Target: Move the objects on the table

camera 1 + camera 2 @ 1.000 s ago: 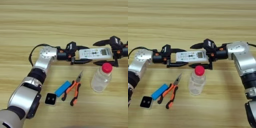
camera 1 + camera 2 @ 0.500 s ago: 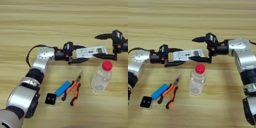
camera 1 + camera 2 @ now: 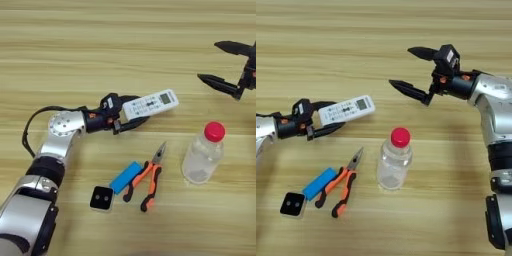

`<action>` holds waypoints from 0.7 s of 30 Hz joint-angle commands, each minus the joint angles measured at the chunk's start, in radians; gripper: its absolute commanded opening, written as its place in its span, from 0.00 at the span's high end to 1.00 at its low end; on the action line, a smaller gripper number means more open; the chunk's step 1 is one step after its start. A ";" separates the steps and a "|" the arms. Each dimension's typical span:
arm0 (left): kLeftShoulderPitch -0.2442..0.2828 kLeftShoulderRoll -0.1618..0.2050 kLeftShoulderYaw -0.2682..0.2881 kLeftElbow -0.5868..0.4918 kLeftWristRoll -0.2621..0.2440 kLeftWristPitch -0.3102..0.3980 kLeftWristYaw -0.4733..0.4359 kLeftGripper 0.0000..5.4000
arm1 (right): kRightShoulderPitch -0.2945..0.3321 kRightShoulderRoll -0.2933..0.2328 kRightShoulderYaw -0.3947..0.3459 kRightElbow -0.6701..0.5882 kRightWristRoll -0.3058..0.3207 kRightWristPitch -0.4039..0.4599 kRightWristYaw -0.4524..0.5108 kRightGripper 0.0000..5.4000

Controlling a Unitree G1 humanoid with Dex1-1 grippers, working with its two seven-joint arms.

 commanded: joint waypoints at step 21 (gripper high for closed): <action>0.146 0.080 -0.036 -0.074 0.094 0.076 0.132 0.47 | 0.266 0.158 -0.067 -0.369 0.171 0.028 -0.252 0.00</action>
